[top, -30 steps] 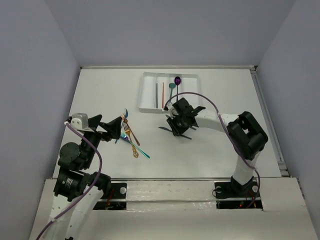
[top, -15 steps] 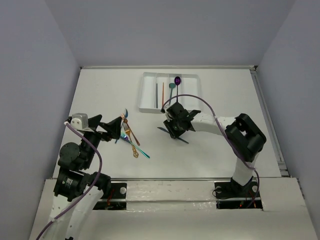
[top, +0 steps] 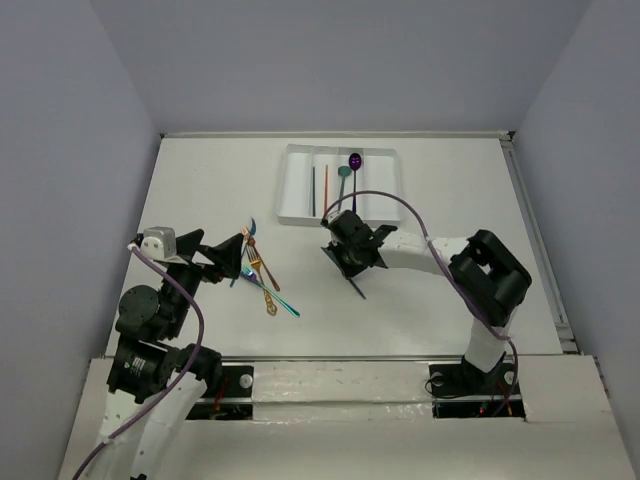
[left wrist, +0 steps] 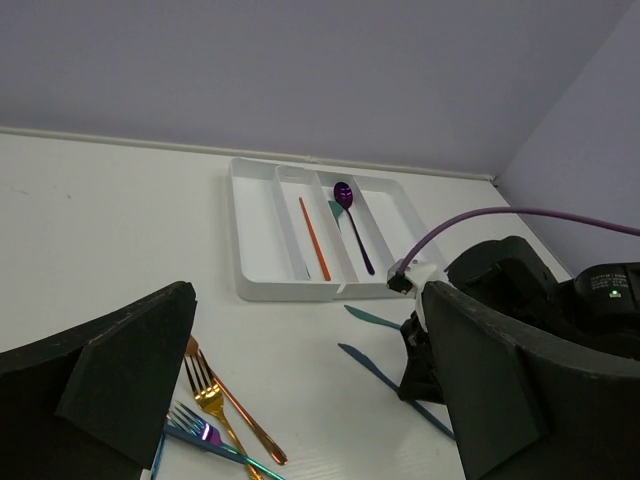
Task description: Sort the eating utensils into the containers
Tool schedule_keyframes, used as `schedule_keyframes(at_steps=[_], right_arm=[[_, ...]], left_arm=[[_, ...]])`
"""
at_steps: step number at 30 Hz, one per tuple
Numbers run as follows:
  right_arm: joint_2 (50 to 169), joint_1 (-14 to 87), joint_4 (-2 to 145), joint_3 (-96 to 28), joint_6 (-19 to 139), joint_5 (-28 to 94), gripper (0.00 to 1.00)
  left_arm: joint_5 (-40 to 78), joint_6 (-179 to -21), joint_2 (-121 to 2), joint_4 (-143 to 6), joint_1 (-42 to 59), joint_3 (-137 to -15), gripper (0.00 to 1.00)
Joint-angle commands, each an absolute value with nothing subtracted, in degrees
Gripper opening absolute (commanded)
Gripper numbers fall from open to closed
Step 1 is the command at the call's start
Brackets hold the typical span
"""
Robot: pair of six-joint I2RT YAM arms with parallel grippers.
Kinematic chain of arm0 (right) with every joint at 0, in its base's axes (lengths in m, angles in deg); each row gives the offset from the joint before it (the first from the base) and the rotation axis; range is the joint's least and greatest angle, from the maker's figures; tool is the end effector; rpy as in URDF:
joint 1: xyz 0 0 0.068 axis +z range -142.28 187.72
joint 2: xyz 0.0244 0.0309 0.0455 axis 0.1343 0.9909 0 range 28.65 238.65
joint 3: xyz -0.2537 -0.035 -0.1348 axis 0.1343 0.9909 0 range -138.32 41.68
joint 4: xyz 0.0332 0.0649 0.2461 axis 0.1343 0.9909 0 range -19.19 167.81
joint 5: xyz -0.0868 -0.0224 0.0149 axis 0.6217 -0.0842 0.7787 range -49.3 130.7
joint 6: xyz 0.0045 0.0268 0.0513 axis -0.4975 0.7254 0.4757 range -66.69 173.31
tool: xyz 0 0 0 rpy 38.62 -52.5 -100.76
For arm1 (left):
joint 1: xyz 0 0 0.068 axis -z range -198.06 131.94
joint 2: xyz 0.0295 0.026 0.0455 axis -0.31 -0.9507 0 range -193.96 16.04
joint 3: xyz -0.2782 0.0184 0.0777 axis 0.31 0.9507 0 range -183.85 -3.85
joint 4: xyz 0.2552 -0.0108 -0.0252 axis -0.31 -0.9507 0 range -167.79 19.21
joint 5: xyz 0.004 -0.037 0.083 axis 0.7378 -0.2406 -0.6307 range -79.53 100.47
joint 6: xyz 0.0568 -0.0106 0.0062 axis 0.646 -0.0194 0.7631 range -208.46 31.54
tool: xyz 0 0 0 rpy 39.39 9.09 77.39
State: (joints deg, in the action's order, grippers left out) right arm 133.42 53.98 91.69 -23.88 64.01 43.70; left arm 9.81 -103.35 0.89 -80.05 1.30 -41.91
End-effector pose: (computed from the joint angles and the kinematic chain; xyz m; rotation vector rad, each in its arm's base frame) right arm 0.2595 0.2681 0.1801 -0.7899 2.5241 0.2760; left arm 0.0555 -0.0190 0.3629 0.0426 1.3489 -0.4979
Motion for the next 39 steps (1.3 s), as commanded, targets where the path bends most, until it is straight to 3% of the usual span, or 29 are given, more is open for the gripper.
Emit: schedule_keyframes(at_steps=[1,7,20,35,38,39], right_arm=[[130.2,55.9,89.7,-29.1,67.8,38.0,0.00],[132.9,55.9,83.7,-40.2,70.4,37.1,0.00],[151.9,50.0,62.7,-59.8,88.8,47.5,0.00],[166.7,45.3,64.6,-76.0,95.2,49.7,0.00],[168.0,44.8,66.4,-77.4,95.5,49.8,0.11],[168.0,44.8,66.2,-76.8,95.1,49.5,0.30]], left_arm=[[10.2,-103.4,1.5,-77.4,0.8,-42.9,0.99],[10.2,-103.3,1.5,-77.5,0.8,-42.9,0.99],[9.6,-103.6,0.7,-77.7,1.4,-43.0,0.99],[9.9,-103.4,0.0,-77.4,1.9,-43.0,0.99],[10.1,-103.3,0.0,-77.4,1.9,-42.9,0.99],[10.1,-103.4,0.0,-77.4,1.9,-42.9,0.99]])
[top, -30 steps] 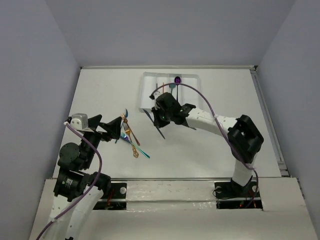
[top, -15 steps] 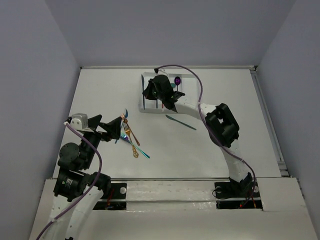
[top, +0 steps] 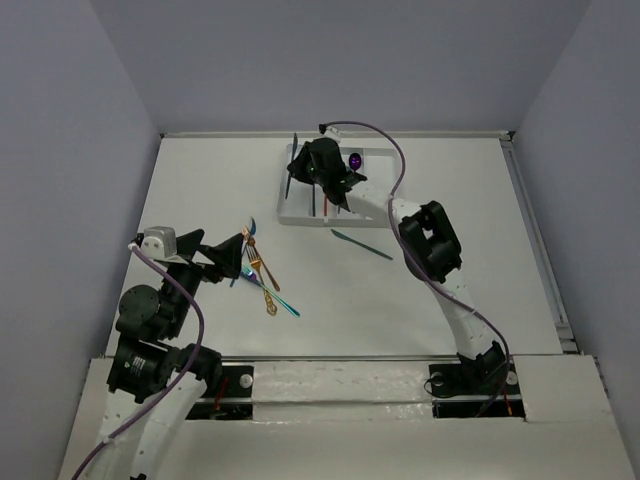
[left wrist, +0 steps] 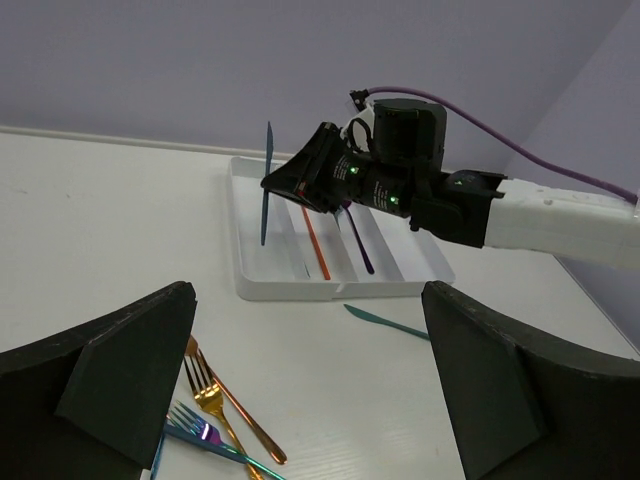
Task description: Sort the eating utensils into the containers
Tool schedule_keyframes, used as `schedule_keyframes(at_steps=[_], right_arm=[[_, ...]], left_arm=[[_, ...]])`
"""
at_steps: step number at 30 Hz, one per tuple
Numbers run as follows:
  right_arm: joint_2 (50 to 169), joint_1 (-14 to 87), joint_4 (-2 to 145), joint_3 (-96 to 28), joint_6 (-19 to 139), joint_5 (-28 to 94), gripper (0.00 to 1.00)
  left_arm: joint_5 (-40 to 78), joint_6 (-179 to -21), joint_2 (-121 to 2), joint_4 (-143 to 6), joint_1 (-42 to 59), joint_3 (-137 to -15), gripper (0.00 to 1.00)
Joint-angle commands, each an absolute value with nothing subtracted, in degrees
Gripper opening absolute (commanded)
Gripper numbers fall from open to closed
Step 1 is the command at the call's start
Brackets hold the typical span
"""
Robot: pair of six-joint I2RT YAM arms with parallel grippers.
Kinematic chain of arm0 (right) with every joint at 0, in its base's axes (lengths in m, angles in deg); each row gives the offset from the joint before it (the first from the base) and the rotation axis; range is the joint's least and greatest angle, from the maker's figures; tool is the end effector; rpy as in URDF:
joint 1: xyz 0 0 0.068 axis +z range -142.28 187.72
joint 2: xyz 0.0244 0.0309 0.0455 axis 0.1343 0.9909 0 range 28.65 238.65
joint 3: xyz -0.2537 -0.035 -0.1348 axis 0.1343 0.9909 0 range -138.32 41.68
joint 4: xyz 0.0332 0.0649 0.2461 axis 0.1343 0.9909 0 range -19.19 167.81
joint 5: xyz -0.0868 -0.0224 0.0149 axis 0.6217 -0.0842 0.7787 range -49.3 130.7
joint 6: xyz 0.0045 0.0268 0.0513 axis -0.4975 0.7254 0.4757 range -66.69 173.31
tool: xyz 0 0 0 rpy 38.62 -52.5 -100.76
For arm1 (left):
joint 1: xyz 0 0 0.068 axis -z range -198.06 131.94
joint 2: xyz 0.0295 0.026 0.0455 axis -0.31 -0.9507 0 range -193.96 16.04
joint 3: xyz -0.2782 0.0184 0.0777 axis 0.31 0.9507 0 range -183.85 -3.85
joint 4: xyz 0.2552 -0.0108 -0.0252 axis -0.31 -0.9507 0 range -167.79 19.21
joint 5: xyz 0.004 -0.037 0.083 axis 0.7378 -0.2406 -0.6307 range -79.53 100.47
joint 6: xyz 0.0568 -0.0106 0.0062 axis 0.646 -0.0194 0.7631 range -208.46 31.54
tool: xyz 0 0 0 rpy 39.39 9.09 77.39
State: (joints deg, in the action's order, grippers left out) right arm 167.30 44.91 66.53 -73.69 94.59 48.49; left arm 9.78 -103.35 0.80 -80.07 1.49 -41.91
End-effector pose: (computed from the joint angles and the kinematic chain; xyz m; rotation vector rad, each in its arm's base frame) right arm 0.4686 0.3487 0.2221 0.1668 1.9735 0.7882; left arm 0.0558 -0.0193 0.3628 0.0445 1.3509 -0.5000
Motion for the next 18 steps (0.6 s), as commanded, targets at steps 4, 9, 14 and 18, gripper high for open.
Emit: schedule_keyframes(at_steps=[4,9,14,18], right_arm=[[166.2,44.8,66.4,-75.3,93.7,49.0,0.49],[159.8,44.3,67.6,-70.4,89.4,48.0,0.50],[142.8,44.3,69.0,-53.9,79.5,46.8,0.44],[128.0,42.4,73.3,-30.2,75.0,46.8,0.45]], left_arm=[[10.1,-103.4,0.0,-77.3,1.9,-42.9,0.99],[10.2,-103.3,-0.2,-77.2,1.9,-42.9,0.99],[9.9,-103.4,0.5,-77.6,1.9,-42.9,0.99],[10.1,-103.4,1.5,-77.4,1.9,-42.9,0.99]])
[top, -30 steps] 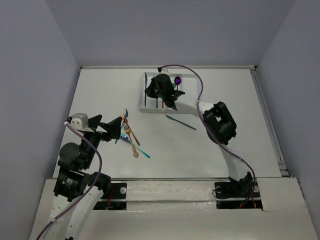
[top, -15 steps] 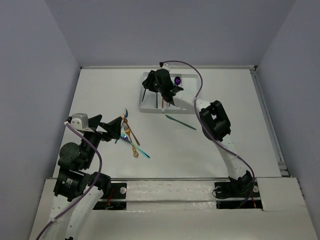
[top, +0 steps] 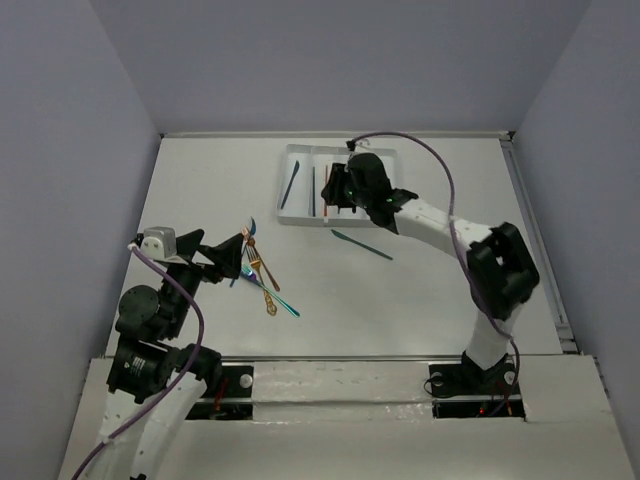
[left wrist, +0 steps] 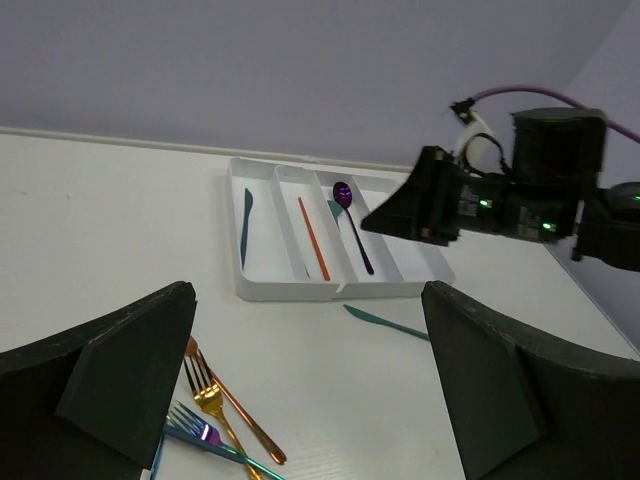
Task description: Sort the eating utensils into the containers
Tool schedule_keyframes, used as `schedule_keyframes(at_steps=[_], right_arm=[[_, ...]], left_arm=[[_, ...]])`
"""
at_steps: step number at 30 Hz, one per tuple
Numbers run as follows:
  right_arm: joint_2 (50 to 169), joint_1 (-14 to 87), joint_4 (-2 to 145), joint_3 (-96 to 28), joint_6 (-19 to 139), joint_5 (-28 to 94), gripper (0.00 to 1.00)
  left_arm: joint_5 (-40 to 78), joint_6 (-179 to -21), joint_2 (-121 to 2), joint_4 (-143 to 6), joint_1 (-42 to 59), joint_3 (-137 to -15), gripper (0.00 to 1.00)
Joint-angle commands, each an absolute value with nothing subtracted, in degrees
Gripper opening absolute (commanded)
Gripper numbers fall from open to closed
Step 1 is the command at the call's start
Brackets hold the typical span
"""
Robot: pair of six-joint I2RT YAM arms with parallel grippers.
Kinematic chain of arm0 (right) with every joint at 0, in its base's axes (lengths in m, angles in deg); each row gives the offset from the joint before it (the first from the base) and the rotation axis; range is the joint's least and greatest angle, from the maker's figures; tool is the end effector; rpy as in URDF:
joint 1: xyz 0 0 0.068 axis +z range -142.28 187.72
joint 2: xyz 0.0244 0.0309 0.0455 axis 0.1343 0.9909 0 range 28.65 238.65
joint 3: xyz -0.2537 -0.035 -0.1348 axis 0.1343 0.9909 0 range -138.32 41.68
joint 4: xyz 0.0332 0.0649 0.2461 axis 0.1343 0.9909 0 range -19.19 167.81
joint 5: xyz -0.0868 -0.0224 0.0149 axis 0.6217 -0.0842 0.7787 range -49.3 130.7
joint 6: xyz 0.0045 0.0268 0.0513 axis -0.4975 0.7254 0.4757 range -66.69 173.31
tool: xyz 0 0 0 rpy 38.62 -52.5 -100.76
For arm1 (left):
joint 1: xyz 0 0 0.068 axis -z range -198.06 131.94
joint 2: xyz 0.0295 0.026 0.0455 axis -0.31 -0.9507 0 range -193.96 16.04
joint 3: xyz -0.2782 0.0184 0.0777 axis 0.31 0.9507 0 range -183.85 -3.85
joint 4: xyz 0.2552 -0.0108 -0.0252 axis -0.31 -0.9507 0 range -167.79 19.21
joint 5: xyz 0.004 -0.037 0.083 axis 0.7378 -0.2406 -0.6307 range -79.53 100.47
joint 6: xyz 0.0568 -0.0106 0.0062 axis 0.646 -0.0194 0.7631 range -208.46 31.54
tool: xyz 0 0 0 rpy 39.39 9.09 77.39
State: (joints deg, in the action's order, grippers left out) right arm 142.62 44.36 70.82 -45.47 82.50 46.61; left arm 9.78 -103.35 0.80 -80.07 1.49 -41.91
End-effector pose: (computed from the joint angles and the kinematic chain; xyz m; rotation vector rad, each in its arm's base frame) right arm 0.3863 0.2821 0.2637 -0.0695 2.0911 0.6081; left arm 0.0558 -0.0193 0.3628 0.0445 1.3509 -0.5000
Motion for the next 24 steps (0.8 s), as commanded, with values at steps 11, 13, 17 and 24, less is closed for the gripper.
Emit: schedule_keyframes(at_steps=[11,13,17,24], right_arm=[[112.8,34.6,84.3,-11.1,71.9,39.5,0.71],[114.4,34.6,85.3,-13.1,70.9,39.0,0.72],[121.0,34.6,88.3,-18.8,67.2,40.2,0.72],[129.7,34.6,91.3,-25.9,62.9,37.0,0.72]], left_arm=[[9.8,-103.4,1.8,-77.7,1.9,-42.8,0.99],[9.8,-103.4,1.7,-77.7,1.9,-42.8,0.99],[9.9,-103.4,1.6,-77.8,1.9,-42.7,0.99],[10.2,-103.4,1.6,-77.6,1.9,-42.6,0.99]])
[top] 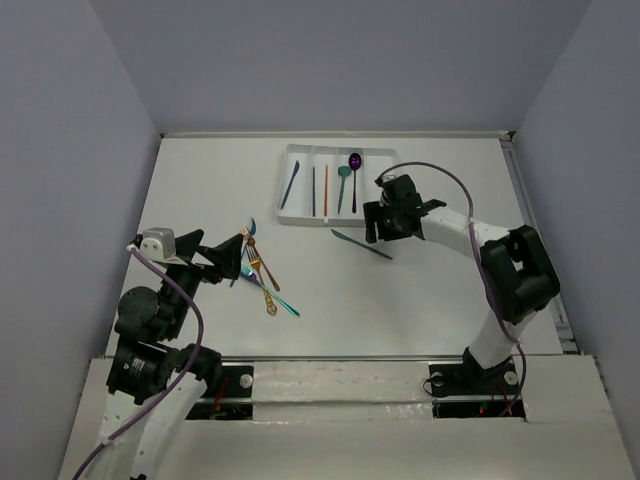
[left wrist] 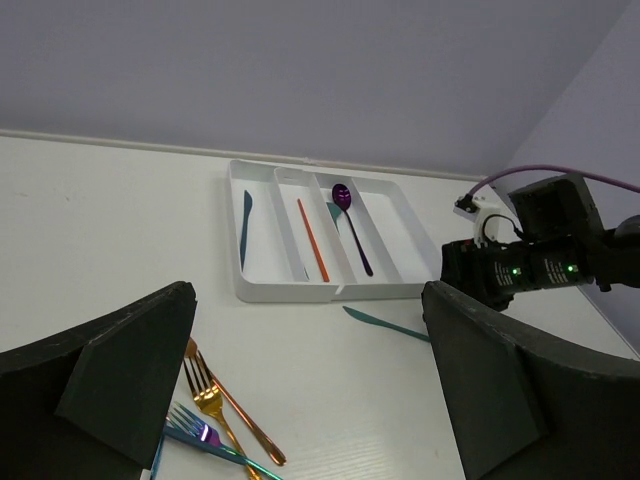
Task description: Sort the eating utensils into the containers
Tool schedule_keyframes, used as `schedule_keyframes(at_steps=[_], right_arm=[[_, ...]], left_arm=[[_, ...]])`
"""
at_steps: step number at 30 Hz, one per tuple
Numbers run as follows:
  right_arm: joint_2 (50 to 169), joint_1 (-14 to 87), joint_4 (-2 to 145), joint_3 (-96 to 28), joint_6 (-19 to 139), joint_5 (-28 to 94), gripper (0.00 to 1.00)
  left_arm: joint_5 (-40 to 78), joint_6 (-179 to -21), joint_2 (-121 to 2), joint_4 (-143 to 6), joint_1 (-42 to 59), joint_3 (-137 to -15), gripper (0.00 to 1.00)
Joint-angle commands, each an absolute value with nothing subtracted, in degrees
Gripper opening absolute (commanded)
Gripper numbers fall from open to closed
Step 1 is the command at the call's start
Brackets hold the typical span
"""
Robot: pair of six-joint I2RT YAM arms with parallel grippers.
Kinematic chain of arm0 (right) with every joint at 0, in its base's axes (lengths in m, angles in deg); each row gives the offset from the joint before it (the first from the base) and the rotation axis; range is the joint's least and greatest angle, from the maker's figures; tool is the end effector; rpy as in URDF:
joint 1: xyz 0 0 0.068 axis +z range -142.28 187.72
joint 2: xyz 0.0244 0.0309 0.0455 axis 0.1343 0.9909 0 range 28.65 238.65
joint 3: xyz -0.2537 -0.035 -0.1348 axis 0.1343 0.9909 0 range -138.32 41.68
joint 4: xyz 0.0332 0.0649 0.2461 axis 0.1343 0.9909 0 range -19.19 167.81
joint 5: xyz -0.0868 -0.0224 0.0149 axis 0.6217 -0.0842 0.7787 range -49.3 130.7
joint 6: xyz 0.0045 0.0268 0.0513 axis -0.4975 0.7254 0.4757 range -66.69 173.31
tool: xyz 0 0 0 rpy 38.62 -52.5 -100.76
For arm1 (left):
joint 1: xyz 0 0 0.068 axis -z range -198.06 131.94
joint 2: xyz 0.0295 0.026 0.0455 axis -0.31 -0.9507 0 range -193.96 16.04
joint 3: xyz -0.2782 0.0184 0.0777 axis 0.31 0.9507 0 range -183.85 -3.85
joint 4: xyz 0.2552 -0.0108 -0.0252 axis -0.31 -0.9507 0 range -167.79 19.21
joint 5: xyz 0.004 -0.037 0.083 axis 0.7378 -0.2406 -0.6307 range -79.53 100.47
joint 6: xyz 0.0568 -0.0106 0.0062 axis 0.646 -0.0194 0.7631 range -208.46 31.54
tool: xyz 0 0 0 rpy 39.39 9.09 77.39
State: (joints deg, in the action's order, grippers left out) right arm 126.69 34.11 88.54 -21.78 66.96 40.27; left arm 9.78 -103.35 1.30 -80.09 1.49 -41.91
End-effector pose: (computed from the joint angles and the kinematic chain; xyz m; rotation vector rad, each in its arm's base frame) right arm 0.3237 0.1611 0.2137 -0.2815 2.4934 0.3020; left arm 0.0538 -0.0186 0.3631 0.0441 1.3425 -0.5013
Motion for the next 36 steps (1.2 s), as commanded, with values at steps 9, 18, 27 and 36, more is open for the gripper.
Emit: schedule_keyframes(at_steps=[9,18,27,36], right_arm=[[134.6,40.8,90.0,-26.5,62.9,36.5,0.71],[139.0,47.9,92.2,-27.8,66.2,44.3,0.37],[138.5,51.6,93.4,-27.7,67.8,44.3,0.00],[124.8,55.8,92.7,-24.5,68.1,32.2,0.00]], left_arm=[[10.2,-103.5,2.1,-77.7,1.9,-42.6,0.99],[10.2,-103.6,2.7,-77.9,1.9,-42.6,0.99],[10.2,-103.6,3.0,-78.0,1.9,-42.6,0.99],[10.0,-103.7,3.6,-78.2,1.9,-42.7,0.99]])
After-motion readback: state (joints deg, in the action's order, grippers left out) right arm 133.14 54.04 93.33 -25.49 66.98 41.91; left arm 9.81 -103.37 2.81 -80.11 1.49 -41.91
